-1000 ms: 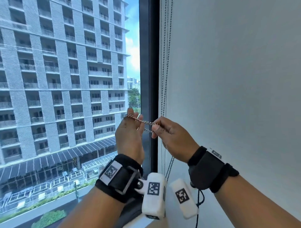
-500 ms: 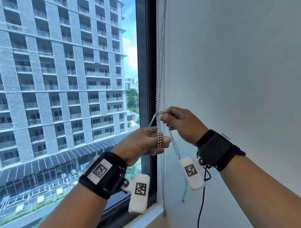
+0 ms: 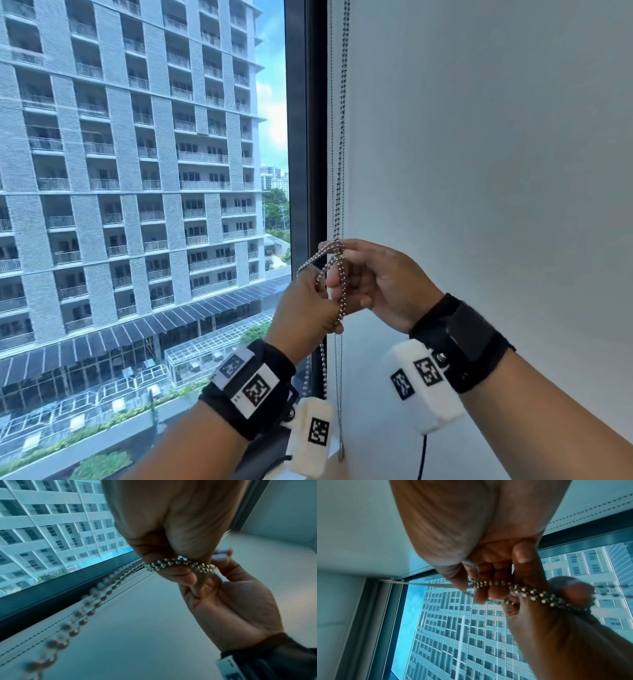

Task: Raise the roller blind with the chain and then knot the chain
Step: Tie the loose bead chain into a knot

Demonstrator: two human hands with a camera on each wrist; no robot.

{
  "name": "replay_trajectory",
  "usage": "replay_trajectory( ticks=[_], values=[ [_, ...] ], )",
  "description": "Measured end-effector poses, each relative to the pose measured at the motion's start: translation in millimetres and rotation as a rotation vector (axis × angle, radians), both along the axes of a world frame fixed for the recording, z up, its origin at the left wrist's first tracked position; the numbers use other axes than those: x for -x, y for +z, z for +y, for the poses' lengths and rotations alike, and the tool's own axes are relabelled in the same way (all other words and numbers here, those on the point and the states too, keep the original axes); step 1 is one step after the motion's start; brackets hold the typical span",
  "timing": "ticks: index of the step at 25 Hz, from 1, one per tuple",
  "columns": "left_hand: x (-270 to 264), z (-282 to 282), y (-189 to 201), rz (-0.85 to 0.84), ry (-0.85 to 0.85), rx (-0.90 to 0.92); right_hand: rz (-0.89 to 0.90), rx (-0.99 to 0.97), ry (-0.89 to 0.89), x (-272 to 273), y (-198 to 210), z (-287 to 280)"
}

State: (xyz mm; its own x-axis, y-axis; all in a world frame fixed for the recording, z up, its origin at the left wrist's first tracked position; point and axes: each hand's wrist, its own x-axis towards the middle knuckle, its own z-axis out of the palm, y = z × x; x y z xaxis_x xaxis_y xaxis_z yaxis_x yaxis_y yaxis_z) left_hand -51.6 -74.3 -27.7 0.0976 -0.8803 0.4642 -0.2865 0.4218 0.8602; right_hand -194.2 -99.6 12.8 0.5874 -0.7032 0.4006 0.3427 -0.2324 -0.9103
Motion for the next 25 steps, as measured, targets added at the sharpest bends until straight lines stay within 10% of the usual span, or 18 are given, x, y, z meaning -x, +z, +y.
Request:
replay_trajectory(
  ticks=[8, 14, 19, 25],
  values=[
    [-20.4, 12.3, 2.1, 0.555, -0.46, -0.029, -0.087, -0.035, -0.115, 1.8, -8.8, -10.2],
    [-52.6, 3.9, 17.8, 0.348, -0.024, 0.157, 0.031, 0.028, -0.241, 7.6, -18.1, -23.6],
    [-62.5, 7.6, 24.4, 0.639, -0.209, 0.032, 0.079, 0.077, -0.3, 13.2, -31.2, -31.1],
    [-61.8, 10.7, 17.8, 0.231, -0.136, -0.041, 0.053, 0.072, -0.297, 16.7, -37.1, -35.2]
  ],
)
